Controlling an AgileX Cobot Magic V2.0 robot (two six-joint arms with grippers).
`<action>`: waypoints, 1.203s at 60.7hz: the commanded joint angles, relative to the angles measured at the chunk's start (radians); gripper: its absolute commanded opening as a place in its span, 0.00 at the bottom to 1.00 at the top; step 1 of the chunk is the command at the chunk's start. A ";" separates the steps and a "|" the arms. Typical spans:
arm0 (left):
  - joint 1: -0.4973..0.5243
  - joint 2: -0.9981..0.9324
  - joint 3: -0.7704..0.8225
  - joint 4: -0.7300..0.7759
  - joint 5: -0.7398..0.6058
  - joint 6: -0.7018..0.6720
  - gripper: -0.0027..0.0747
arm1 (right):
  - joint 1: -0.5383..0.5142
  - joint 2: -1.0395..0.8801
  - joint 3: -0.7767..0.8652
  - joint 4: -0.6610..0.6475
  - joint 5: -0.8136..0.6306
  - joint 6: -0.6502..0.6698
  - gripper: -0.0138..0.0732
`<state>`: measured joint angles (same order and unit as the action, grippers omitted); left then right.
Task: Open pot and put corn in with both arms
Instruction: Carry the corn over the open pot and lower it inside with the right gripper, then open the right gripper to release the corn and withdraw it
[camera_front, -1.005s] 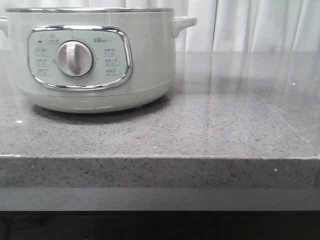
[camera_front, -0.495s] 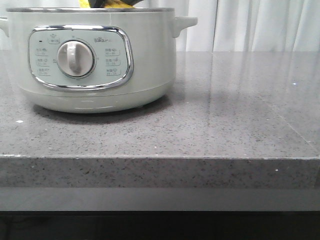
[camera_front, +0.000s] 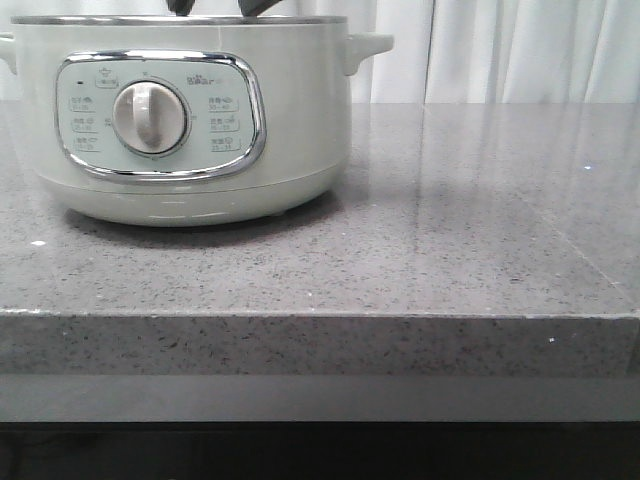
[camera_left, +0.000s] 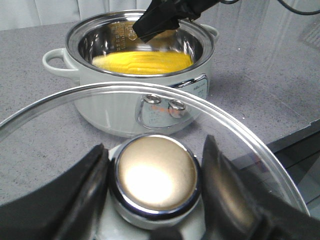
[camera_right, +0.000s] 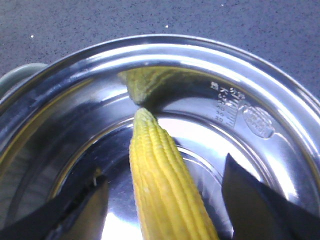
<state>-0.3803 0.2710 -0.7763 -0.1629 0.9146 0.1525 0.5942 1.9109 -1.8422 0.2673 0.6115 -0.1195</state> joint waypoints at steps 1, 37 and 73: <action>-0.003 0.008 -0.029 -0.023 -0.152 -0.003 0.37 | -0.004 -0.076 -0.047 0.010 -0.045 -0.010 0.74; -0.003 0.008 -0.029 -0.023 -0.152 -0.005 0.37 | -0.186 -0.268 0.020 -0.005 0.000 -0.010 0.08; -0.003 0.188 -0.059 -0.023 -0.246 0.000 0.37 | -0.314 -0.994 0.984 -0.106 -0.391 -0.010 0.08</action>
<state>-0.3803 0.4034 -0.7810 -0.1629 0.8683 0.1525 0.2871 1.0371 -0.9506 0.1692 0.3523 -0.1195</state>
